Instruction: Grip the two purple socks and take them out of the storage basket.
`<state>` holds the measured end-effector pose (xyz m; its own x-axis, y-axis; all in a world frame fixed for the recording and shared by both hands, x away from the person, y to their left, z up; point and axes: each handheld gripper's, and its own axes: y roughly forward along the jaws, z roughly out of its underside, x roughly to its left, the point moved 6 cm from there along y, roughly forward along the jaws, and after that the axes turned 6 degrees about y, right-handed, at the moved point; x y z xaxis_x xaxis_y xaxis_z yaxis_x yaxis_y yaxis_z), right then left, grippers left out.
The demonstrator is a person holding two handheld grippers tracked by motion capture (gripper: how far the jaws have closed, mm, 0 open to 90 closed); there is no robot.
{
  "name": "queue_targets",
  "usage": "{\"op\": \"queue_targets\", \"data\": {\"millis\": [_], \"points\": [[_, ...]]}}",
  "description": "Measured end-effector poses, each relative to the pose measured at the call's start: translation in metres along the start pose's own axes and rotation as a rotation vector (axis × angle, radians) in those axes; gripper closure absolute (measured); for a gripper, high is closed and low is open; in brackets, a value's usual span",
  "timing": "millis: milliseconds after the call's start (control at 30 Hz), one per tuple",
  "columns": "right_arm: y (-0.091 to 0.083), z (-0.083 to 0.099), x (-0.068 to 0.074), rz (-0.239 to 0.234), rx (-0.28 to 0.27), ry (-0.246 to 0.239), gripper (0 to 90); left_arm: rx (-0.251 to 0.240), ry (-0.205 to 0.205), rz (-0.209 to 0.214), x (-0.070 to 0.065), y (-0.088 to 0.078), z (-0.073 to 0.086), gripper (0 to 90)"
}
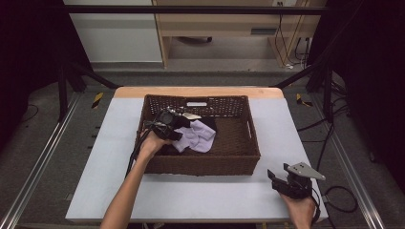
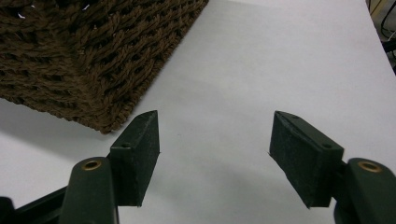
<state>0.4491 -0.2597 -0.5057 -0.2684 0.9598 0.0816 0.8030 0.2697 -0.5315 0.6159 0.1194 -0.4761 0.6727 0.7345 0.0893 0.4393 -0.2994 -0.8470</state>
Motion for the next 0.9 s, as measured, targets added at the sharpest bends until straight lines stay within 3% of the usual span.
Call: {"op": "queue_targets", "data": {"millis": [300,367,467,500,567,667,733,900], "points": [[0.0,0.0,0.0,0.001,0.0,-0.002,33.4,0.075,-0.072,0.07,-0.001,0.0,0.005,82.8],[-0.001,0.0,0.0,0.001,-0.001,-0.001,33.5,0.062,-0.076,0.076,0.0,-0.002,0.004,89.0],[-0.001,0.0,-0.001,0.002,-0.002,-0.002,33.5,0.026,-0.089,0.057,0.002,-0.005,0.003,89.2],[-0.001,0.0,-0.001,0.002,-0.002,-0.002,33.5,0.026,-0.089,0.057,0.002,-0.005,0.003,88.9],[-0.001,0.0,-0.001,0.002,-0.006,-0.001,33.4,-0.014,-0.079,-0.02,0.005,-0.005,0.0,62.7],[-0.002,0.0,-0.001,0.002,-0.007,-0.002,33.4,-0.024,-0.041,-0.03,0.004,-0.002,-0.002,41.0],[-0.001,0.0,-0.001,0.002,-0.005,0.0,33.4,-0.029,-0.025,-0.026,0.003,0.0,-0.002,40.8],[-0.001,0.0,0.0,-0.001,-0.004,0.0,33.4,0.022,-0.029,0.014,-0.001,0.006,0.001,42.2]]}}
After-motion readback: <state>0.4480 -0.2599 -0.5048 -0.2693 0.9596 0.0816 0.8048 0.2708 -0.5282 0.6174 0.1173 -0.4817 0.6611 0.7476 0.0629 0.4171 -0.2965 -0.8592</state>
